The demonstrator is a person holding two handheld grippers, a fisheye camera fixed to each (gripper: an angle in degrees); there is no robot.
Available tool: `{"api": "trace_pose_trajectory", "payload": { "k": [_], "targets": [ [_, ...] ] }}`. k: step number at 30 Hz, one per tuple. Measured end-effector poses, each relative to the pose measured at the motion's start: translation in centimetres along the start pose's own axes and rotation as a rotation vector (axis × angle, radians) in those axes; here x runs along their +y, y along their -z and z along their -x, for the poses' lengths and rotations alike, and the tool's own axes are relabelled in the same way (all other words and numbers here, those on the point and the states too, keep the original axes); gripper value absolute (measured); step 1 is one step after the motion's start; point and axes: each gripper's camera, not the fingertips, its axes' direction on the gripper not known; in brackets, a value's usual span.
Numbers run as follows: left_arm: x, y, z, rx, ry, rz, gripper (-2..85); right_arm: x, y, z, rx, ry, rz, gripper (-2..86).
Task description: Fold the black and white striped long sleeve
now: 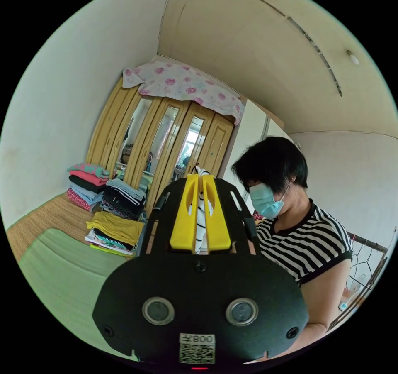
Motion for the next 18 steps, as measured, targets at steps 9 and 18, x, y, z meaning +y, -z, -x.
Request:
{"api": "trace_pose_trajectory", "payload": {
  "k": [9,18],
  "targets": [
    [3.3,8.2,1.7,-0.081,0.003,-0.087,1.4,3.1,-4.0,0.7,0.057,0.118,-0.054,1.0],
    [7.7,12.9,4.3,-0.076,0.032,-0.137,1.5,8.8,-9.8,-4.9,-0.008,-0.019,-0.056,7.4]
  ]
}}
